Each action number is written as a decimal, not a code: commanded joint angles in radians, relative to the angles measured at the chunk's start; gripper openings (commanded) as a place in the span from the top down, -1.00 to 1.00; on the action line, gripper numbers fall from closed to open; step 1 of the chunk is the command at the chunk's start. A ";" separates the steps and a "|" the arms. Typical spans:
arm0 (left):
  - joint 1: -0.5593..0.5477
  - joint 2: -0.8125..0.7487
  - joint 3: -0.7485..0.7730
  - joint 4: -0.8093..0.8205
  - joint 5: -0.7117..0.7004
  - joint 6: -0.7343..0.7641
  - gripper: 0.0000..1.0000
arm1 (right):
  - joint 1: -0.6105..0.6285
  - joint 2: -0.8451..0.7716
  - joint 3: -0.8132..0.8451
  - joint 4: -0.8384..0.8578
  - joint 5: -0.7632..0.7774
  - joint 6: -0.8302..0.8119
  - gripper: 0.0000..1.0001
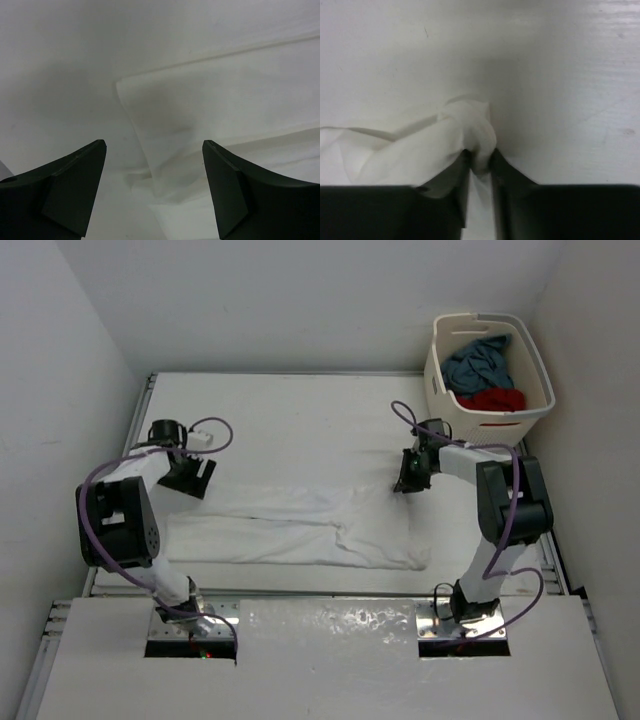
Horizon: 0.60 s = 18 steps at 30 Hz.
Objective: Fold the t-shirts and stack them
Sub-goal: Rotate the tshirt 90 degrees
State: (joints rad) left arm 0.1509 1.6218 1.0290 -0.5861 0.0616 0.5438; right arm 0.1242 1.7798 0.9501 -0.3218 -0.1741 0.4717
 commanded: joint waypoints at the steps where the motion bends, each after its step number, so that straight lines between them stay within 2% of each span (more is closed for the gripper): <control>1: 0.099 -0.033 -0.040 0.080 -0.022 -0.007 -0.53 | 0.020 0.069 0.064 0.015 0.060 0.024 0.67; 2: 0.126 -0.031 -0.029 0.089 -0.007 -0.024 -0.53 | 0.022 0.098 0.087 0.001 0.079 0.024 0.89; 4: 0.183 -0.022 -0.014 0.094 -0.014 -0.028 -0.53 | 0.020 0.145 0.197 -0.017 0.103 0.015 1.00; 7: 0.231 -0.025 0.012 0.100 -0.006 -0.036 -0.54 | 0.040 0.320 0.474 -0.098 0.084 -0.021 1.00; 8: 0.239 -0.028 0.028 0.098 0.000 -0.045 -0.54 | 0.052 0.373 0.653 -0.150 0.096 -0.043 1.00; 10: 0.260 -0.028 0.043 0.085 0.010 -0.047 -0.55 | 0.083 0.544 0.848 -0.196 0.111 -0.053 1.00; 11: 0.263 -0.023 0.057 0.077 0.018 -0.044 -0.55 | 0.089 0.605 1.053 -0.223 0.113 -0.038 1.00; 12: 0.271 -0.019 0.063 0.068 0.026 -0.041 -0.55 | 0.092 0.719 1.158 -0.224 0.113 -0.021 1.00; 14: 0.271 -0.005 0.075 0.036 0.052 -0.022 -0.55 | 0.092 0.812 1.370 -0.147 0.113 0.043 0.96; 15: 0.271 -0.004 0.075 0.031 0.066 -0.018 -0.54 | 0.094 0.842 1.392 -0.085 0.085 0.060 0.73; 16: 0.269 0.000 0.071 0.023 0.098 -0.013 -0.54 | 0.095 0.857 1.391 -0.015 0.081 0.076 -0.02; 17: 0.266 0.004 0.066 0.019 0.122 -0.007 -0.54 | 0.104 0.850 1.366 0.083 0.084 0.077 -0.31; 18: 0.263 0.009 0.066 0.011 0.153 -0.001 -0.54 | 0.109 0.834 1.357 0.101 0.120 0.059 -0.49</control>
State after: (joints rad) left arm 0.4141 1.6234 1.0756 -0.5495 0.1173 0.5224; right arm 0.2226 2.6347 2.2745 -0.3637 -0.0814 0.5056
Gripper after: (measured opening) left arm 0.771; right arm 0.688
